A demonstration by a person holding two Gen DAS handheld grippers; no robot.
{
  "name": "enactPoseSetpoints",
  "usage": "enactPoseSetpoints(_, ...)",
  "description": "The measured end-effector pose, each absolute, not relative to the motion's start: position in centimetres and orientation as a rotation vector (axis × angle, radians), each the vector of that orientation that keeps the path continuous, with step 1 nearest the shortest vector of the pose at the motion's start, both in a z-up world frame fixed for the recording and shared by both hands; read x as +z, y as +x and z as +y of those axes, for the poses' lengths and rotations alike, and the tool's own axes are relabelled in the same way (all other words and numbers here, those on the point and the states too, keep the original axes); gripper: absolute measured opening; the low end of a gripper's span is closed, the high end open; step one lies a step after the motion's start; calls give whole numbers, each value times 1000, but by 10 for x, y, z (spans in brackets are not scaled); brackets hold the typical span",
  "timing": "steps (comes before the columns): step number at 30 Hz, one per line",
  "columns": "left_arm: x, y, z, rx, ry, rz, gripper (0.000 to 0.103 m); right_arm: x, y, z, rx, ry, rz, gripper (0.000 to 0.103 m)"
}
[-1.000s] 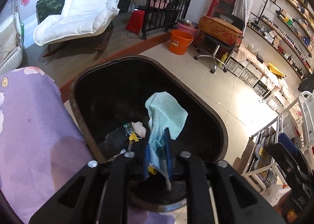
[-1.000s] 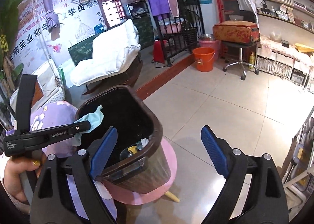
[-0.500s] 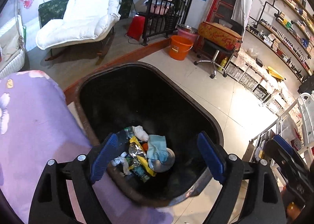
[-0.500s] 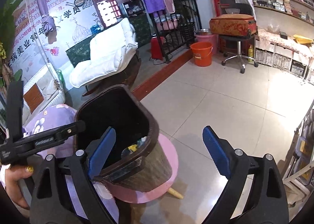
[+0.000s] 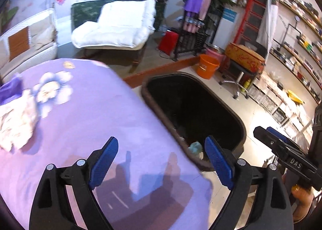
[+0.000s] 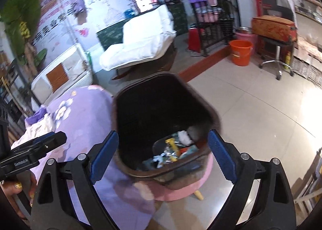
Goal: Collect trash
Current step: 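Grasp the purple plastic bag with the left tool while the right tool grasps the crumpled beige paper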
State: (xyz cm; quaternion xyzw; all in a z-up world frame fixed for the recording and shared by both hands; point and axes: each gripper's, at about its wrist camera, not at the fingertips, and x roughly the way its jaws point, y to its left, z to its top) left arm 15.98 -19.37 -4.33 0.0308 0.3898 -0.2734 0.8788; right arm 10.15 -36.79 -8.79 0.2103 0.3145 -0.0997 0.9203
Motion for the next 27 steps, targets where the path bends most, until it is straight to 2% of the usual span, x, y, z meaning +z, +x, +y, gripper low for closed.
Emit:
enactPoseSetpoints(17,-45,145,-53,-276,45,785,87,-61,173,-223,253,302,748,89)
enactPoseSetpoints(27,-47,146,33,-147,-33,791,88,-60,250,-119,465,227,851,89)
